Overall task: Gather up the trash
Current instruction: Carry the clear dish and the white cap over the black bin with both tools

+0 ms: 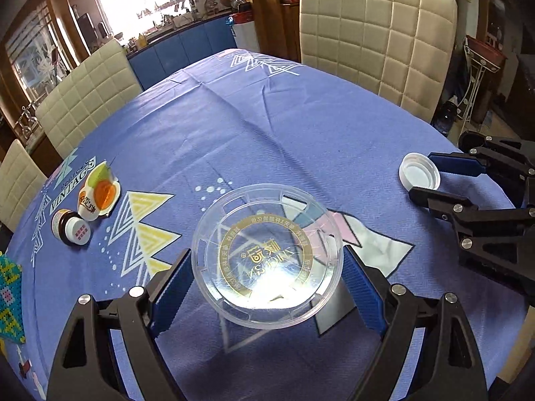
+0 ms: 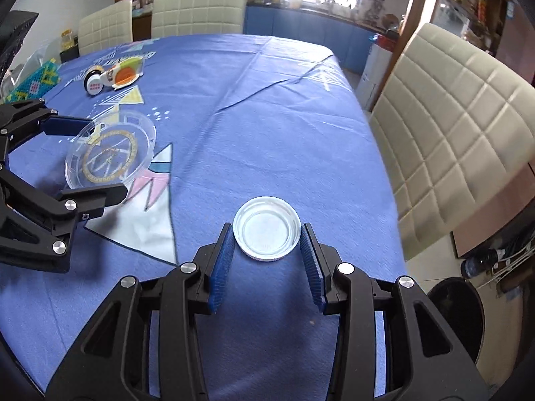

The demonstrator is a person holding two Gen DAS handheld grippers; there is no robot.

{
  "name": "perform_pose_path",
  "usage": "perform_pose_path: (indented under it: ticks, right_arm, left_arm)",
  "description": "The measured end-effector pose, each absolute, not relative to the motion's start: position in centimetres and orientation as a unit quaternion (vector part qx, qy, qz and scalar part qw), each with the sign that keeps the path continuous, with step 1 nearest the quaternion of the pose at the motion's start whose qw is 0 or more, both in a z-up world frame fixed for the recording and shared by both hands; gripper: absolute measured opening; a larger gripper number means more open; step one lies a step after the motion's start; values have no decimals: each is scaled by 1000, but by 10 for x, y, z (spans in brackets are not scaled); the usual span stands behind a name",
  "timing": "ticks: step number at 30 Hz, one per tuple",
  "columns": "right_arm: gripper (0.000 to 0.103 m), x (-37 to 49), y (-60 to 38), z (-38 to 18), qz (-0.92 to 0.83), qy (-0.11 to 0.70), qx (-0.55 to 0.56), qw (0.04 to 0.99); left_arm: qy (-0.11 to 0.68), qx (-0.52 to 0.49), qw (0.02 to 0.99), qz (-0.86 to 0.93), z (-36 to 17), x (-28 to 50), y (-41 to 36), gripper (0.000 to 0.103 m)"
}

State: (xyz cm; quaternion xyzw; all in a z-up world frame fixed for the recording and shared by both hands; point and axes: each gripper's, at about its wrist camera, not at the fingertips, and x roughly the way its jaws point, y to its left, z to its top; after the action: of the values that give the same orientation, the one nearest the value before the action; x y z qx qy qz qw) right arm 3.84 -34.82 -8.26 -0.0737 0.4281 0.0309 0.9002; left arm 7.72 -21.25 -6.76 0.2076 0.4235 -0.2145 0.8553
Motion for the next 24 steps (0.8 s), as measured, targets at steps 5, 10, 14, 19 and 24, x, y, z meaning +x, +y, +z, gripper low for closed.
perform_pose_path:
  ticks: [5, 10, 14, 19, 24]
  right_arm:
    - [42, 36, -361, -82, 17, 427, -79, 901]
    - [42, 26, -381, -79, -3, 418, -80, 905]
    - [42, 13, -405, -73, -22, 412, -65, 908]
    - [42, -4, -436, -66, -48, 411, -53, 909]
    - [42, -22, -466, -66, -74, 413, -42, 907]
  left_arm:
    - [420, 213, 854, -221, -63, 74, -228, 84]
    - [414, 218, 852, -234, -59, 69, -249, 84]
    - [411, 226, 847, -250, -59, 65, -272, 84]
    - [405, 236, 839, -276, -58, 57, -305, 84]
    - [396, 248, 831, -302, -59, 45, -341, 84]
